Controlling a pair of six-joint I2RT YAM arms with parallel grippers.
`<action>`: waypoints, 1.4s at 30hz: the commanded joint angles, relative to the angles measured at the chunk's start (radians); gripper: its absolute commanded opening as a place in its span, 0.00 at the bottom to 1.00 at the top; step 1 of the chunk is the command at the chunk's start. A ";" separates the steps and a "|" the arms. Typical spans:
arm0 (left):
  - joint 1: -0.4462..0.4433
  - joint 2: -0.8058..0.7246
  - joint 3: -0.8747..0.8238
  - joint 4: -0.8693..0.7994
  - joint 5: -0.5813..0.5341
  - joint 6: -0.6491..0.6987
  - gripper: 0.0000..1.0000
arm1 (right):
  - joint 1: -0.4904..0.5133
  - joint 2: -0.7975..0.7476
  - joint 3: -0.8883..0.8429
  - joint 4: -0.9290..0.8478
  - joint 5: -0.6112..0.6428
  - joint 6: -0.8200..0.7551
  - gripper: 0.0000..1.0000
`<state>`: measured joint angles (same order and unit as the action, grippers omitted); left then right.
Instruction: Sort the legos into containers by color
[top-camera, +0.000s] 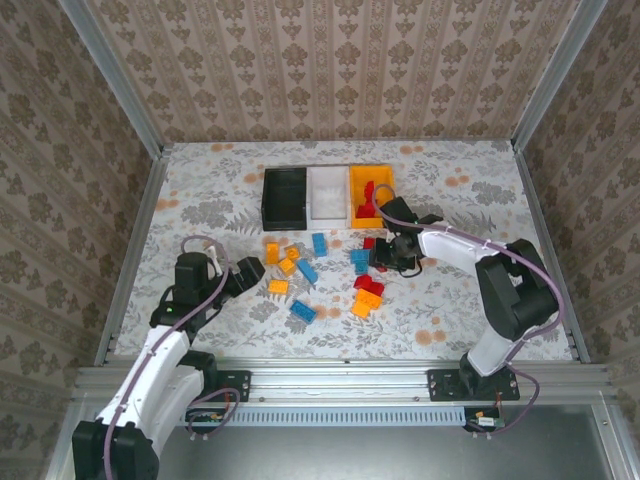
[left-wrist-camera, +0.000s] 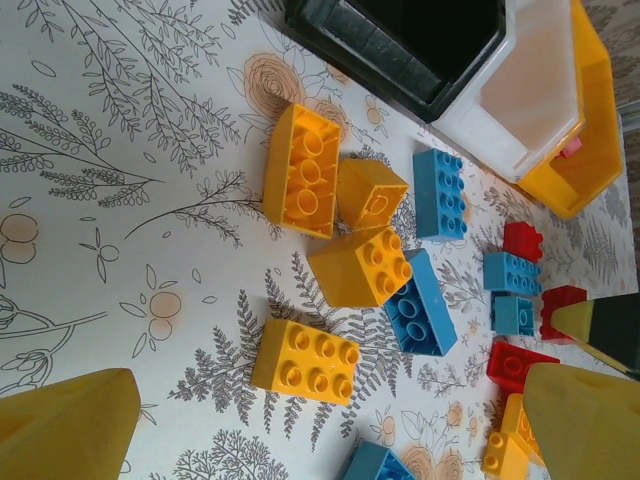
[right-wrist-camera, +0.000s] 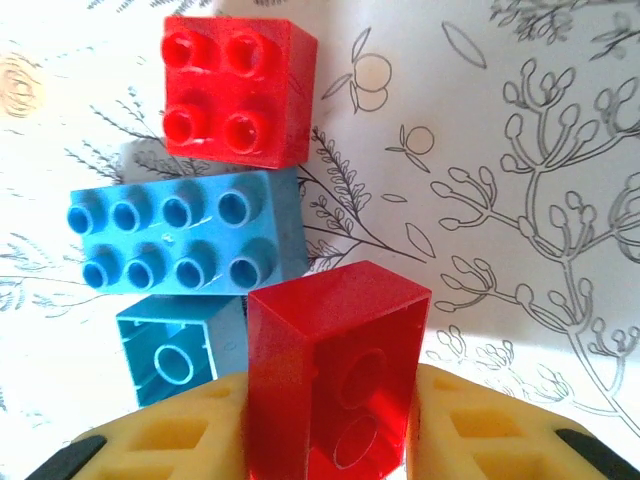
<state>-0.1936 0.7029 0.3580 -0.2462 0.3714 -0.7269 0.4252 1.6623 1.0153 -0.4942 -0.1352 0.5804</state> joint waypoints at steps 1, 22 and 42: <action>0.010 -0.017 -0.017 -0.009 0.017 -0.020 1.00 | -0.011 -0.064 0.020 -0.074 0.032 -0.012 0.38; 0.014 -0.017 -0.045 0.021 0.026 -0.015 1.00 | -0.014 -0.154 0.234 -0.180 0.009 -0.026 0.38; 0.007 0.012 0.038 -0.157 0.031 0.077 1.00 | -0.090 0.338 0.808 -0.305 0.039 -0.190 0.38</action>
<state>-0.1761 0.7002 0.3565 -0.3450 0.3897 -0.6914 0.3462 1.9358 1.7512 -0.7383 -0.1127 0.4351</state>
